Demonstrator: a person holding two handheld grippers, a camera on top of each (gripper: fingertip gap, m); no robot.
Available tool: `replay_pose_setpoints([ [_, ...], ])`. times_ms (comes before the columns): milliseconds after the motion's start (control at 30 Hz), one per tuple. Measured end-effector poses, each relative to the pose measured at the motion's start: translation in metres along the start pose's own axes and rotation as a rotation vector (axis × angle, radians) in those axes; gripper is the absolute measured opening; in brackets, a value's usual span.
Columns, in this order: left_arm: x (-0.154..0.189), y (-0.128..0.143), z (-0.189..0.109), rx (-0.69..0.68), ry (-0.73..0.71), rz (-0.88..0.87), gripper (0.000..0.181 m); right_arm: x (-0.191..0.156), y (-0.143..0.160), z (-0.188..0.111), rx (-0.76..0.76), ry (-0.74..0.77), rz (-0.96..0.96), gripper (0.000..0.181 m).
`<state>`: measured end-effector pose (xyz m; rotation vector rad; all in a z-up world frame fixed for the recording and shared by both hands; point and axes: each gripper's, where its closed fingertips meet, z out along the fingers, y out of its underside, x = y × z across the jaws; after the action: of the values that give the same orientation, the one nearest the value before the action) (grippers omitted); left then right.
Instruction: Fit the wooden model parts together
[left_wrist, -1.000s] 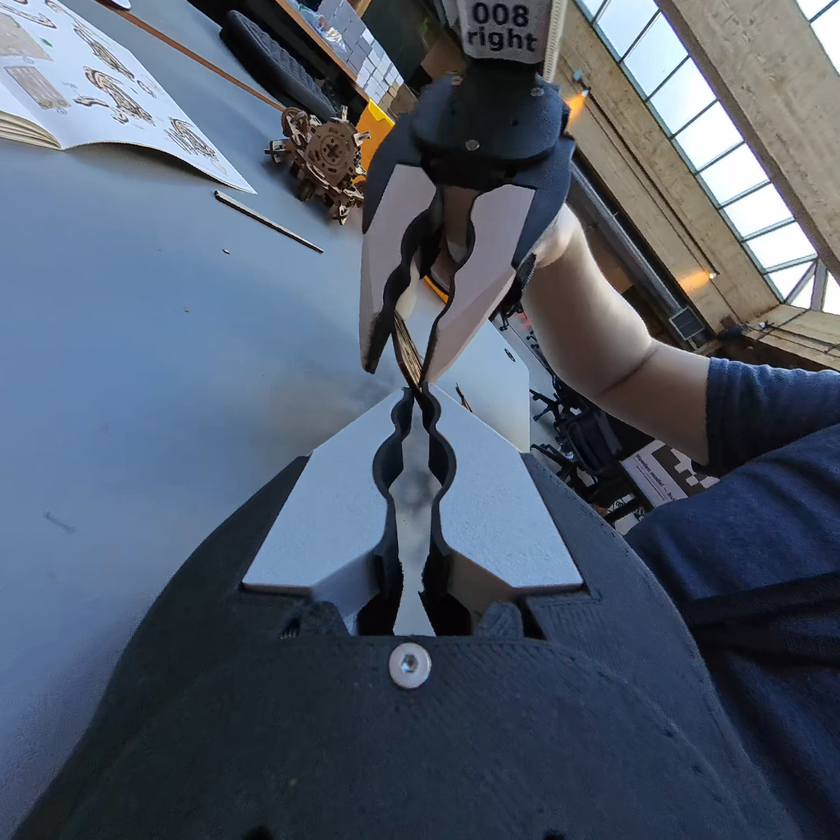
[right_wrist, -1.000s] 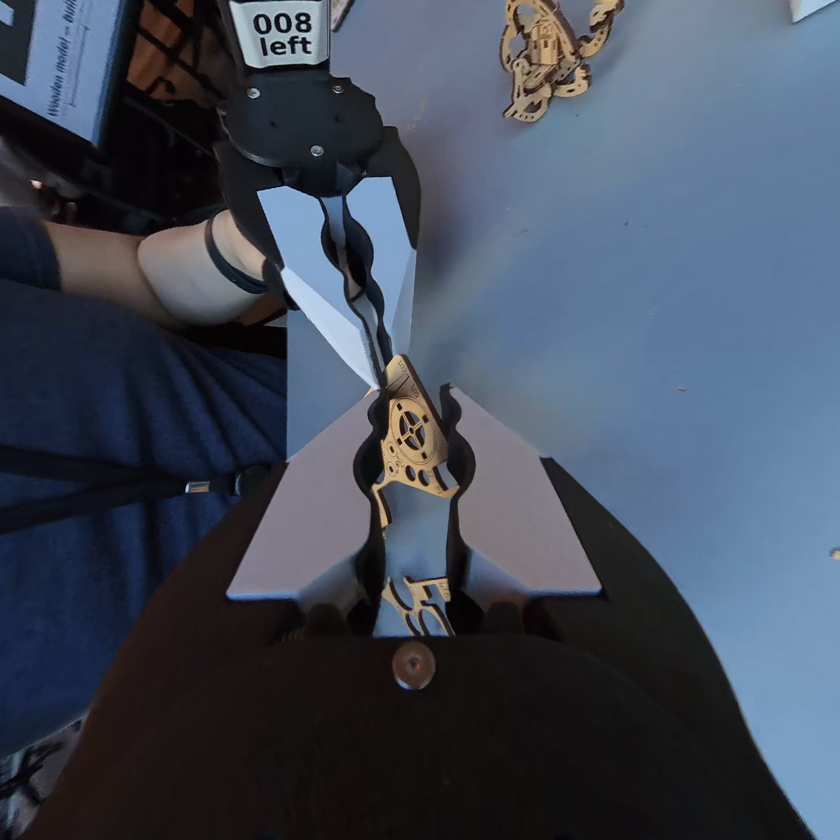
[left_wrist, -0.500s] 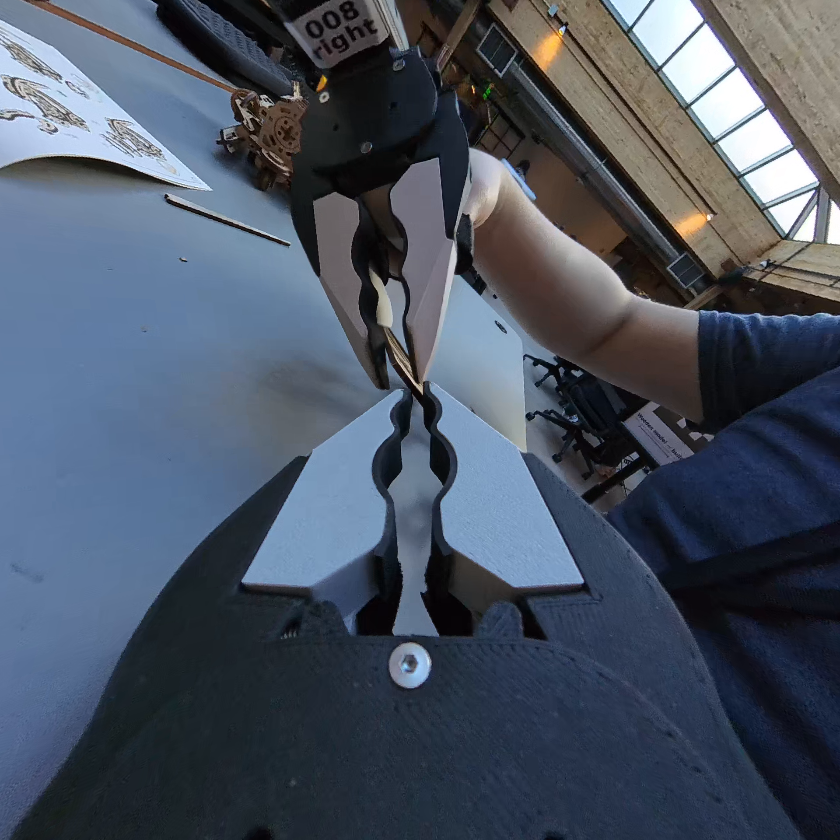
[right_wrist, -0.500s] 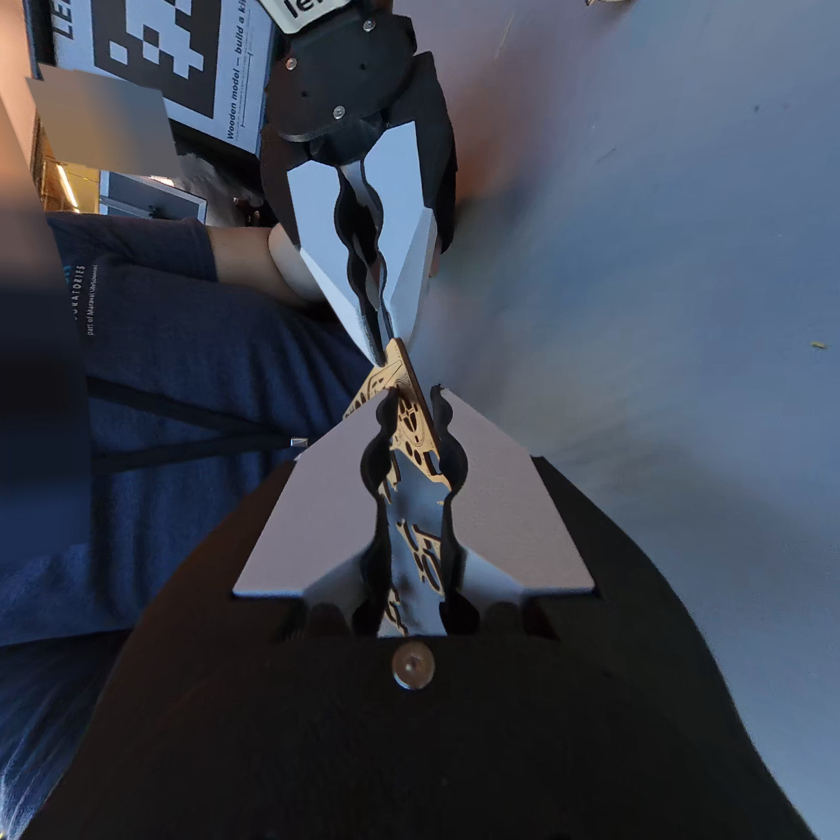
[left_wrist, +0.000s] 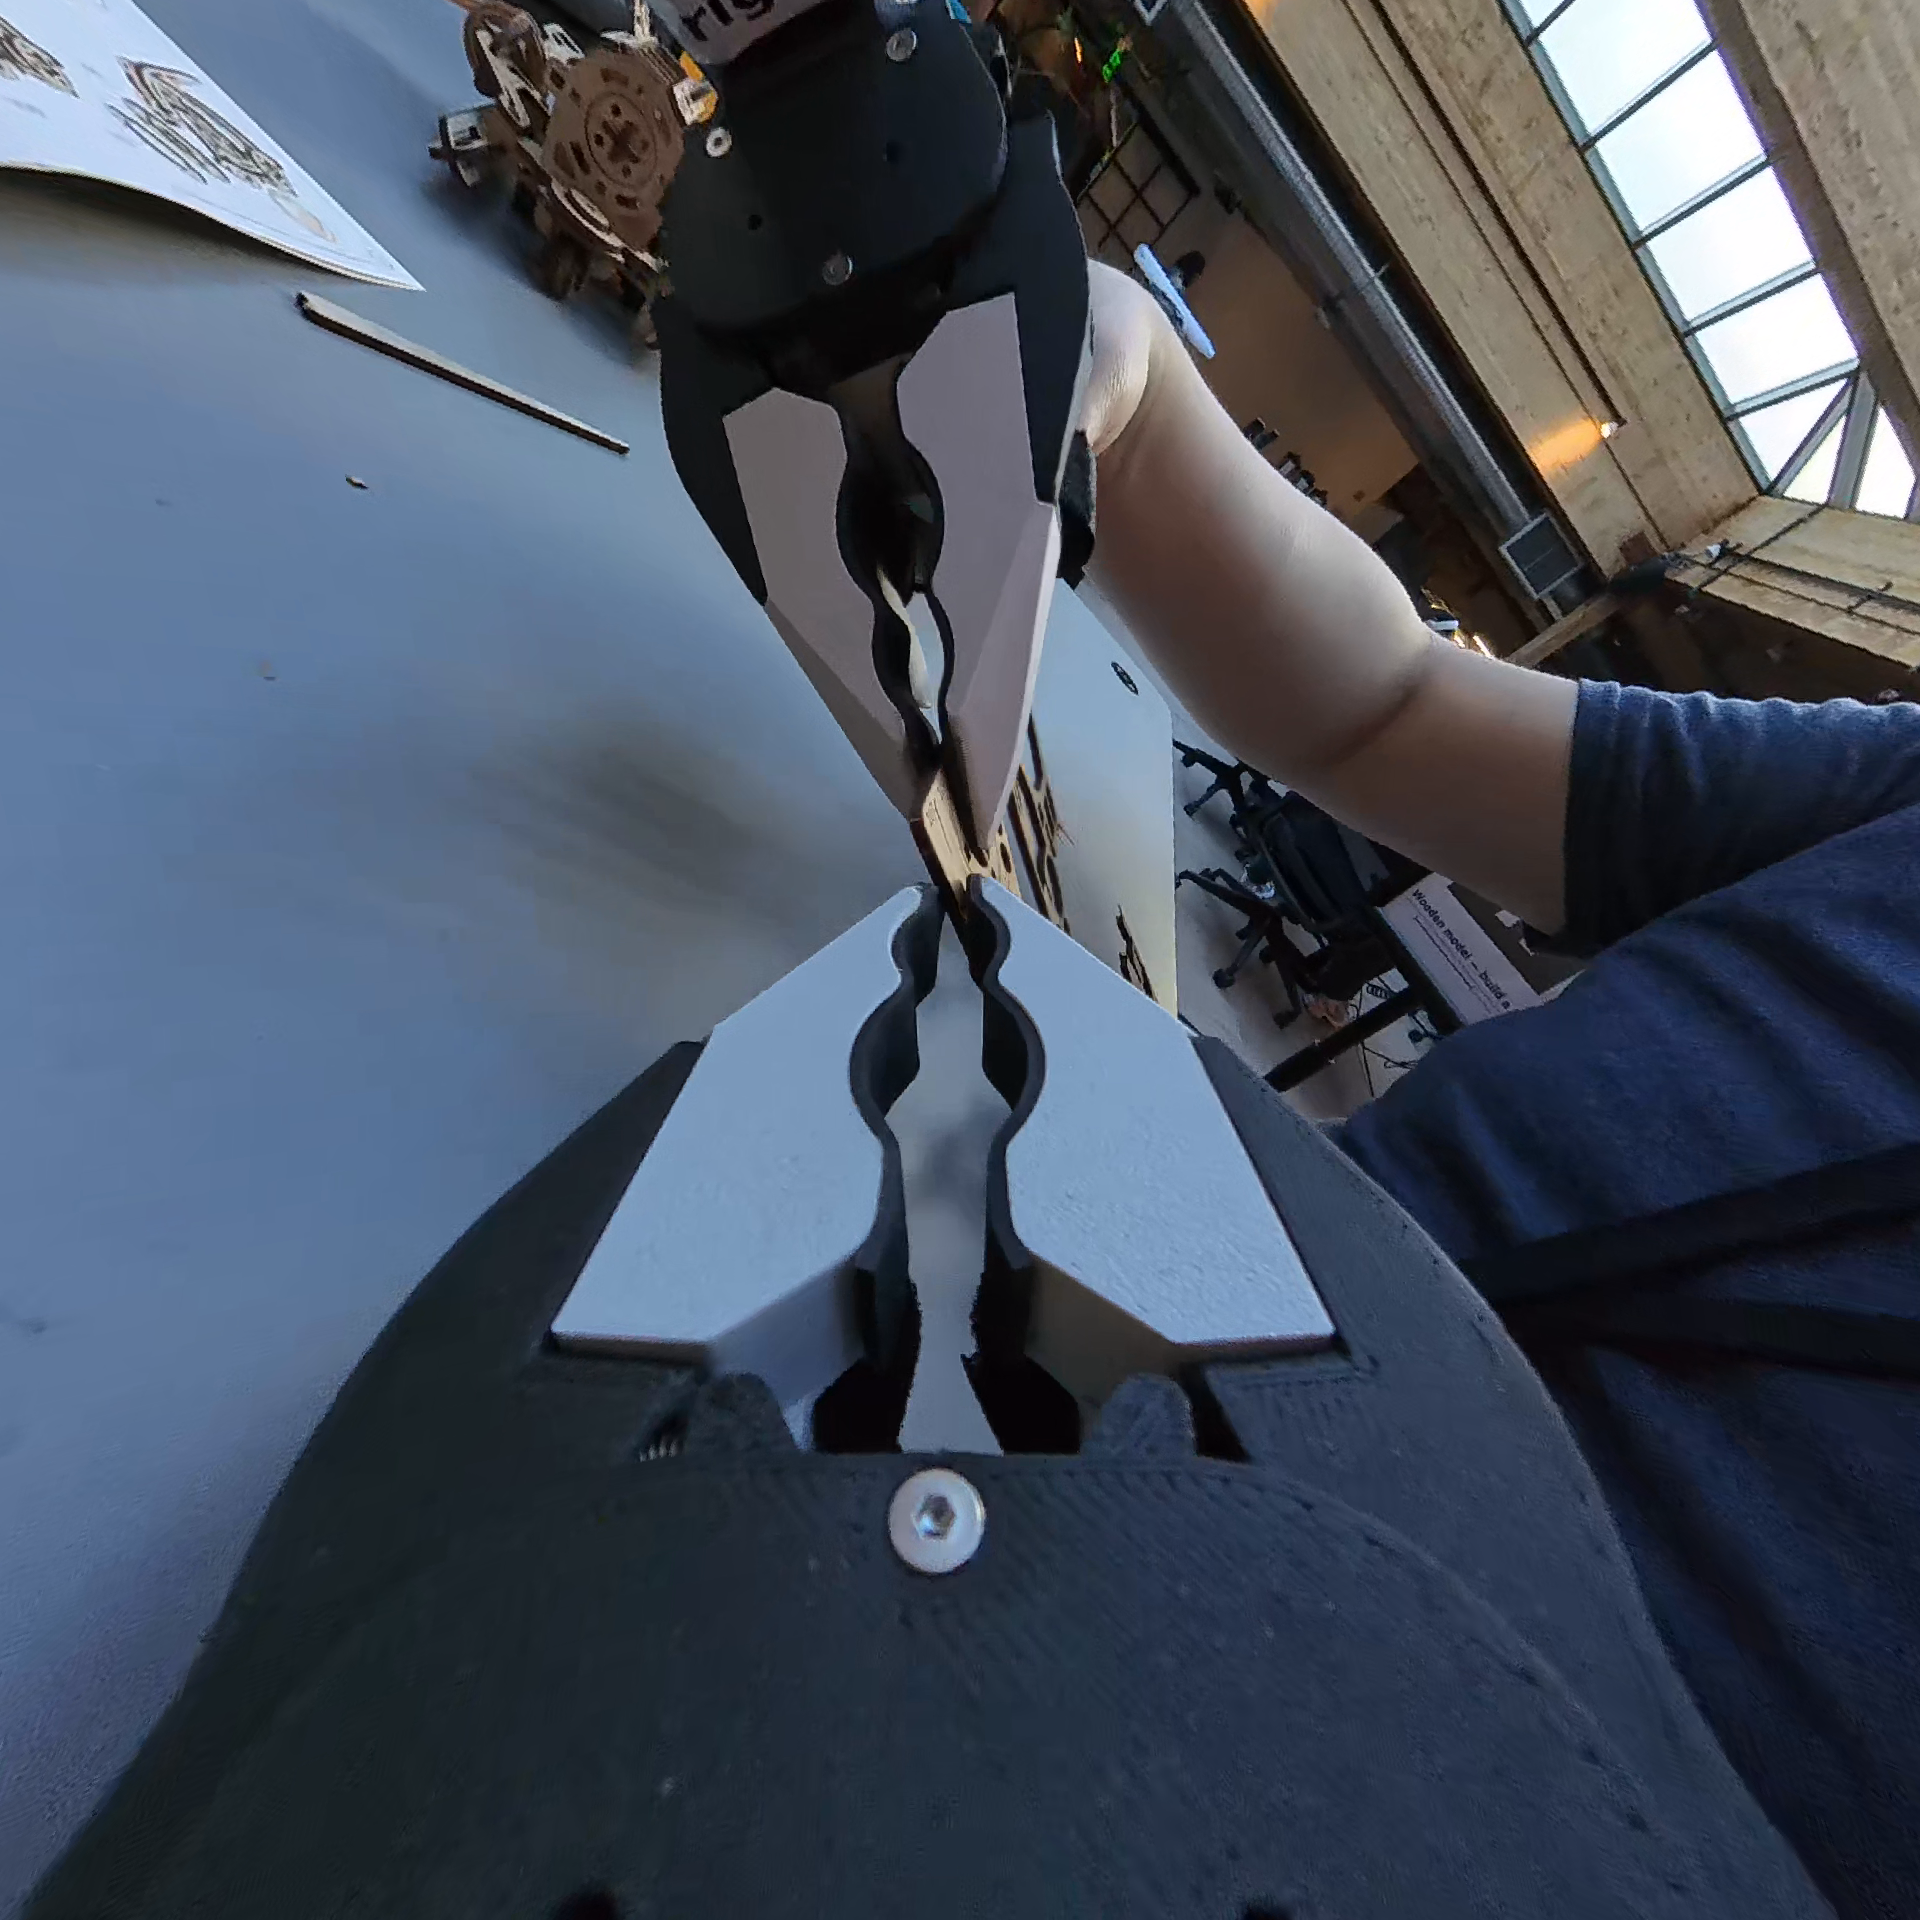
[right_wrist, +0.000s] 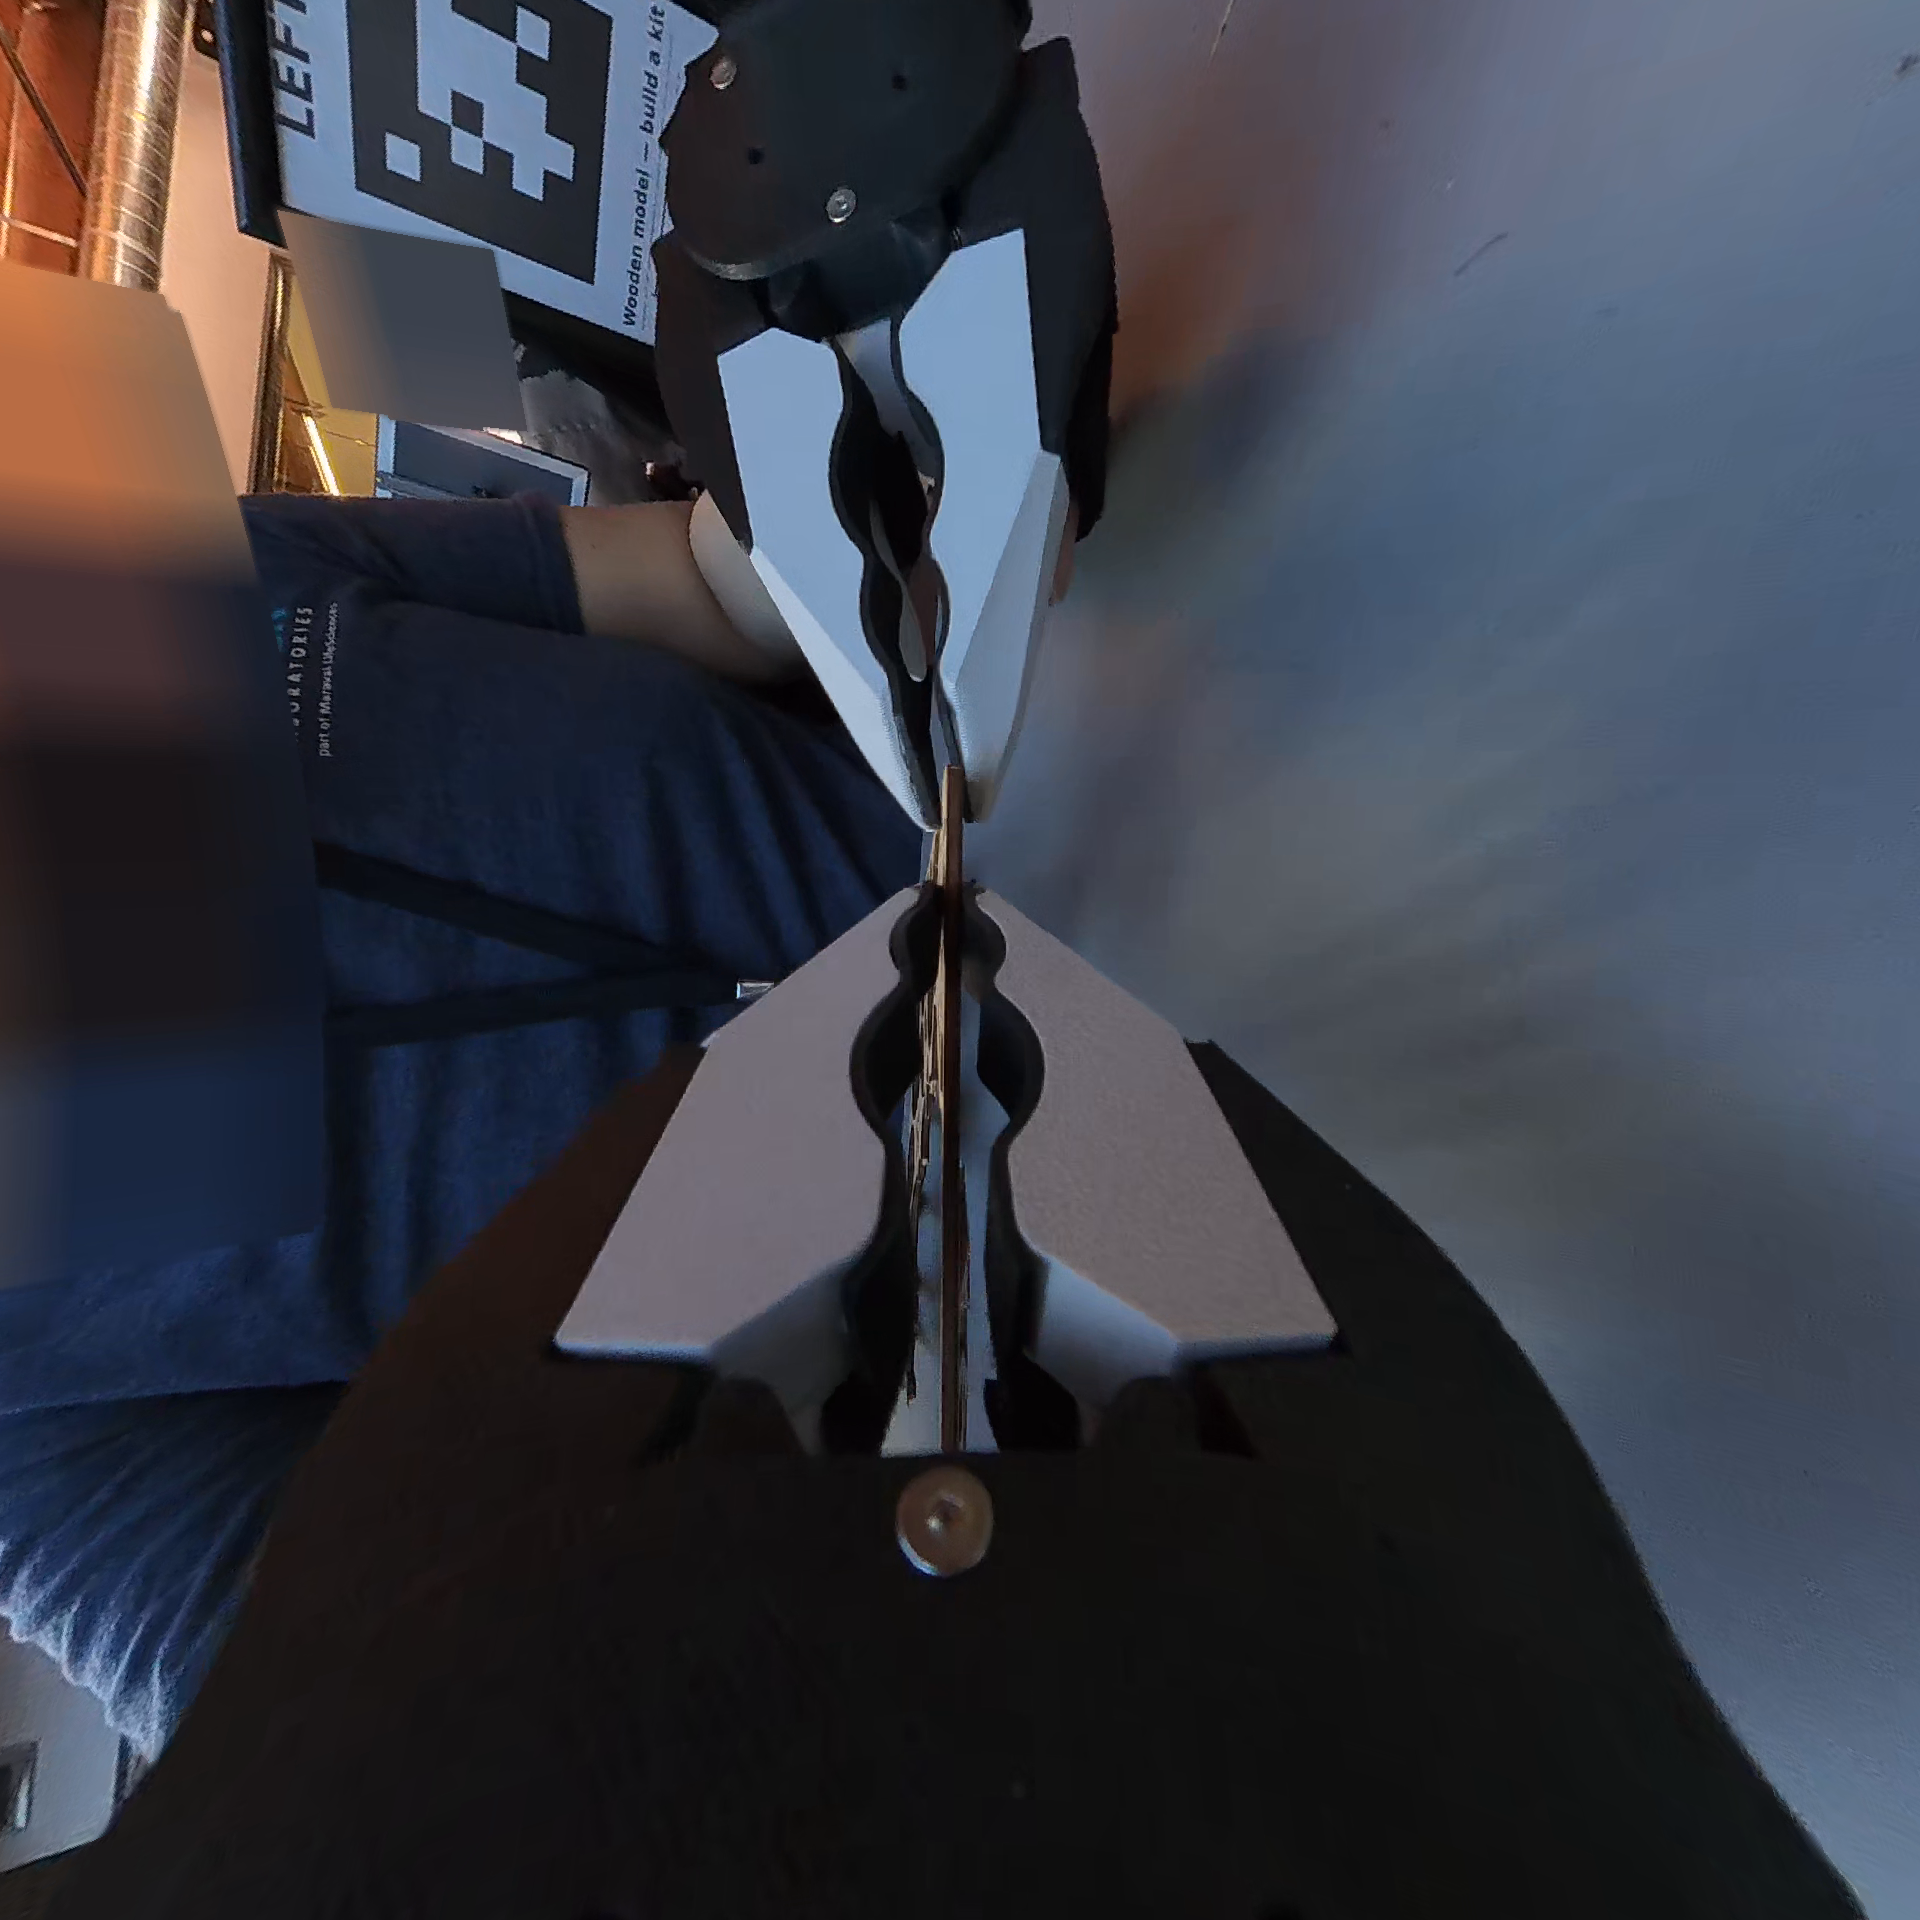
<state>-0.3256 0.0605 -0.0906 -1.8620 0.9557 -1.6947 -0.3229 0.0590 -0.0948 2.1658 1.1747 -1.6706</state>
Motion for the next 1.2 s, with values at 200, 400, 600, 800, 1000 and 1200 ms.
replay_pose_setpoints([
  [200, -0.0032, -0.0048, -0.0019, 0.028, -0.03, 0.013, 0.002, 0.001, -0.0012, 0.0015, 0.007, 0.021, -0.047, 0.001],
  [400, 0.0008, -0.006, -0.0029, 0.023, -0.003, 0.018, 0.003, -0.0028, -0.0027, 0.0028, 0.014, 0.037, -0.084, 0.003],
  [600, -0.0022, -0.0036, 0.0023, -0.013, -0.023, 0.011, 0.008, 0.0015, 0.0004, 0.002, 0.014, 0.026, -0.029, 0.001],
  [800, -0.0072, 0.0011, 0.0064, -0.093, -0.065, 0.011, 0.006, 0.0051, 0.0033, 0.0015, -0.009, 0.071, -0.035, 0.002],
  [1000, -0.0015, -0.005, 0.0042, -0.074, 0.008, -0.071, 0.003, -0.0013, -0.0004, -0.0007, 0.012, 0.074, -0.092, 0.001],
  [1200, 0.0007, -0.0048, 0.0023, -0.063, 0.006, -0.088, 0.002, -0.0042, -0.0016, 0.0011, 0.042, 0.084, -0.122, 0.002],
])
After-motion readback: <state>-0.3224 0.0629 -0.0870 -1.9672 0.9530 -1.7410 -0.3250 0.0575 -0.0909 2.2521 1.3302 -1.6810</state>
